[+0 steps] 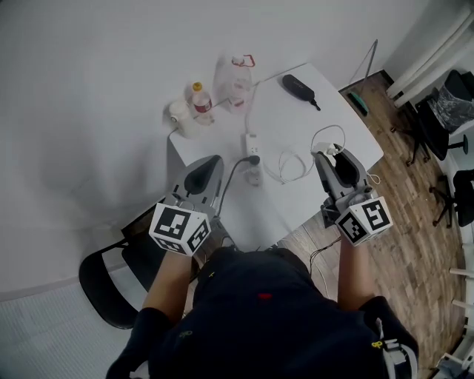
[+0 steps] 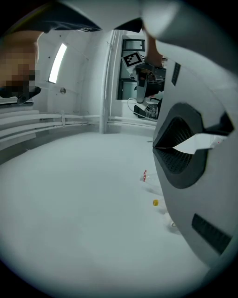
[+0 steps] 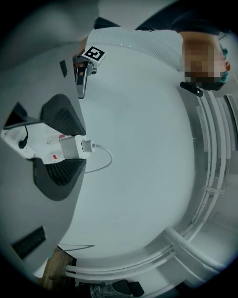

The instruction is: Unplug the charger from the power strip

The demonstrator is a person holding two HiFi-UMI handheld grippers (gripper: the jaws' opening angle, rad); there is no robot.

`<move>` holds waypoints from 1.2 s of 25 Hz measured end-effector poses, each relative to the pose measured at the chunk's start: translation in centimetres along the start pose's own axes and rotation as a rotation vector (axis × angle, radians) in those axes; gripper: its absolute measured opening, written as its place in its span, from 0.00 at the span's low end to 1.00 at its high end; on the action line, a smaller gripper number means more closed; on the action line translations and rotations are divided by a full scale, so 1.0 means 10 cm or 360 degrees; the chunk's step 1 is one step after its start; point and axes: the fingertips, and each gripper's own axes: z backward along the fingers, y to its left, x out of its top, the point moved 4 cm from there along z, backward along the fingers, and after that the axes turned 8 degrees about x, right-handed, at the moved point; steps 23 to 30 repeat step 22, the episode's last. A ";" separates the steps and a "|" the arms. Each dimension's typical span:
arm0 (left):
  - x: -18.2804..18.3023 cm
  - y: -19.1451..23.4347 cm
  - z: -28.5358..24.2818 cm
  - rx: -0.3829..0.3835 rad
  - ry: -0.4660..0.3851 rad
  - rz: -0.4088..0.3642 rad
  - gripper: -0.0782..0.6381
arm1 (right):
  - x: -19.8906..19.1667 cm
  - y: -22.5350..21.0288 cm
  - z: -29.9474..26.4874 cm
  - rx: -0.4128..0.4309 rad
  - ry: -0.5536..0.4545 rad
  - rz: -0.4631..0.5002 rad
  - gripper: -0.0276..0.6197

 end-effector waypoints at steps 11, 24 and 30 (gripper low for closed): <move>0.25 0.03 0.12 0.0026 -0.0124 -0.0037 0.14 | 0.17 0.07 0.08 -0.0039 -0.0054 0.0032 0.30; 0.21 0.04 0.09 0.0037 -0.0095 -0.0056 0.14 | 0.12 0.04 0.08 -0.0037 -0.0031 0.0028 0.30; 0.21 0.04 0.09 0.0037 -0.0095 -0.0056 0.14 | 0.12 0.04 0.08 -0.0037 -0.0031 0.0028 0.30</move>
